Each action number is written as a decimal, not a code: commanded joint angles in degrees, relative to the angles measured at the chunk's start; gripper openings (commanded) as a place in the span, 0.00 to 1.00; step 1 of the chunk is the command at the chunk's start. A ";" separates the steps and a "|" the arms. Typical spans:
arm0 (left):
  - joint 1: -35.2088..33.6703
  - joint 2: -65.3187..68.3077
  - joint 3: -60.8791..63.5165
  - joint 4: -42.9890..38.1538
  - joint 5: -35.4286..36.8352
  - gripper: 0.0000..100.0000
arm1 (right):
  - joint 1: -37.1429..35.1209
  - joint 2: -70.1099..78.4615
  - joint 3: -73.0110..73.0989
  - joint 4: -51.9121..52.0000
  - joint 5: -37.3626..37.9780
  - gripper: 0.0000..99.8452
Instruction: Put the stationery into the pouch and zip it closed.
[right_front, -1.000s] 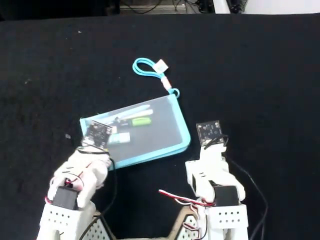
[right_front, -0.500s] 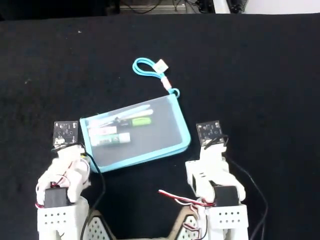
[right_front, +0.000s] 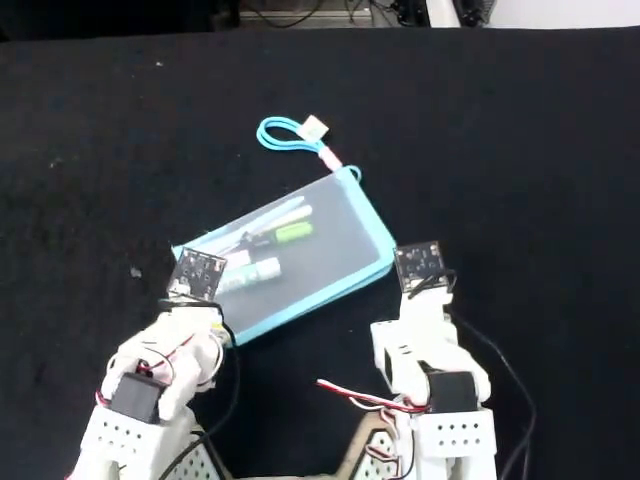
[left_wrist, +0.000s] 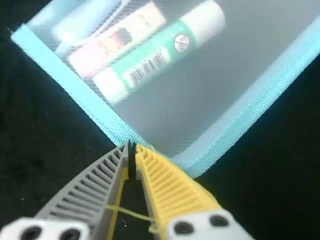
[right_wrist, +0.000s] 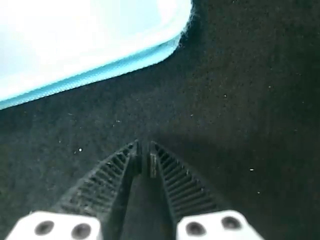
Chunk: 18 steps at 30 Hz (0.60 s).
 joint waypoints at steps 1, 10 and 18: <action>-6.64 -0.09 1.36 0.18 0.53 0.04 | 0.18 -1.01 -0.04 0.44 -0.53 0.02; -27.47 0.26 1.36 0.18 0.62 0.04 | 0.18 -1.01 -0.04 0.44 -0.53 0.02; -30.81 0.26 1.36 0.18 0.70 0.04 | 0.18 -1.01 -0.04 0.44 -0.53 0.02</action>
